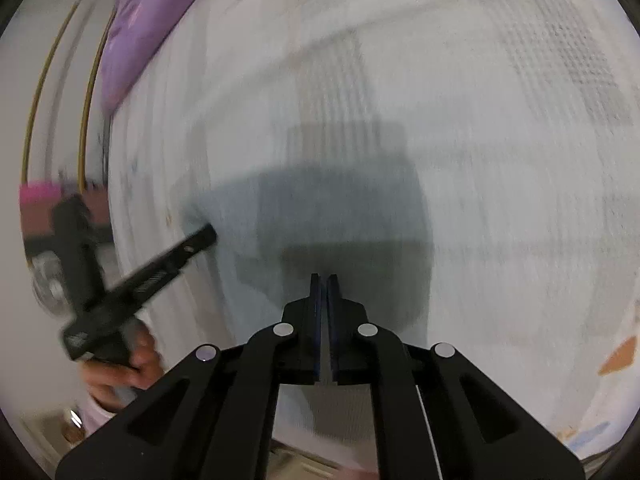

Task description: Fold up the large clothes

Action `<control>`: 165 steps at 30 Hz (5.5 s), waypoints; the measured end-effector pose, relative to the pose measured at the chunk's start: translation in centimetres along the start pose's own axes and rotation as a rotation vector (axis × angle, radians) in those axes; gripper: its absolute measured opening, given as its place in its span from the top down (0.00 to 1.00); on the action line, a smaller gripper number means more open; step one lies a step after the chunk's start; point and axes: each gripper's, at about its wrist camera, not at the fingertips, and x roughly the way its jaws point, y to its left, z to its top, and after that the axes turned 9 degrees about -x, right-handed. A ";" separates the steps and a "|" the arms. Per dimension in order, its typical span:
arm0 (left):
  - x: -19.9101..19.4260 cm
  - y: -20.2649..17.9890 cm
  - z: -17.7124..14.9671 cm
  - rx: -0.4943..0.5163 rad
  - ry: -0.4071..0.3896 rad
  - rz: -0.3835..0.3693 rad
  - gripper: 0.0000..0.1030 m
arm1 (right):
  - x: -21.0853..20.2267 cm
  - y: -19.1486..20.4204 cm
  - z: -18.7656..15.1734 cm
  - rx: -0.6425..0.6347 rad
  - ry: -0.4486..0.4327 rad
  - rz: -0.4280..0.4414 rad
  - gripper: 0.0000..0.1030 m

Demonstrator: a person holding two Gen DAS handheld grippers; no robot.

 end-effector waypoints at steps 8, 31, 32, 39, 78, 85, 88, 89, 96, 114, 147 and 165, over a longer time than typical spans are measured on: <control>2.7 6.5 -8.4 -0.337 0.191 -0.191 0.31 | 0.5 -0.3 -4.4 0.072 0.059 0.043 0.82; 4.7 3.9 -6.2 -0.085 0.083 0.180 0.83 | 9.3 3.8 -5.0 -0.012 0.155 -0.118 0.92; 3.8 3.4 -6.2 -0.059 0.076 0.191 0.78 | 8.2 4.2 -4.8 -0.017 0.146 -0.114 0.92; -1.6 -1.2 -4.1 0.070 -0.081 0.253 0.75 | 3.5 4.8 1.0 -0.080 -0.022 -0.218 0.88; 5.7 8.3 -2.4 -0.102 0.262 -0.596 0.08 | 9.3 -1.5 -0.2 -0.089 0.009 0.267 0.06; 3.7 6.6 -3.2 -0.162 0.099 -0.490 0.56 | 7.6 -0.3 -0.3 -0.037 -0.062 0.161 0.38; 0.8 4.3 -3.9 -0.048 0.038 -0.389 0.59 | 5.3 1.2 -1.1 -0.067 -0.078 0.146 0.46; -0.2 3.6 -4.2 -0.032 0.031 -0.365 0.60 | 4.3 1.9 -1.4 -0.075 -0.083 0.136 0.47; -8.4 -1.6 -7.0 0.000 -0.016 -0.305 0.60 | -3.7 4.9 -4.2 -0.095 -0.118 0.110 0.49; -26.1 -13.2 -15.8 0.194 -0.079 -0.329 0.60 | -22.1 11.9 -15.8 -0.074 -0.345 0.095 0.49; -9.5 -65.2 -27.8 0.328 0.003 -0.343 0.60 | -52.1 -29.3 -20.7 -0.022 -0.415 -0.023 0.49; 8.9 -86.4 -15.5 0.358 -0.019 -0.237 0.60 | -54.2 -51.4 -3.1 0.088 -0.321 -0.115 0.48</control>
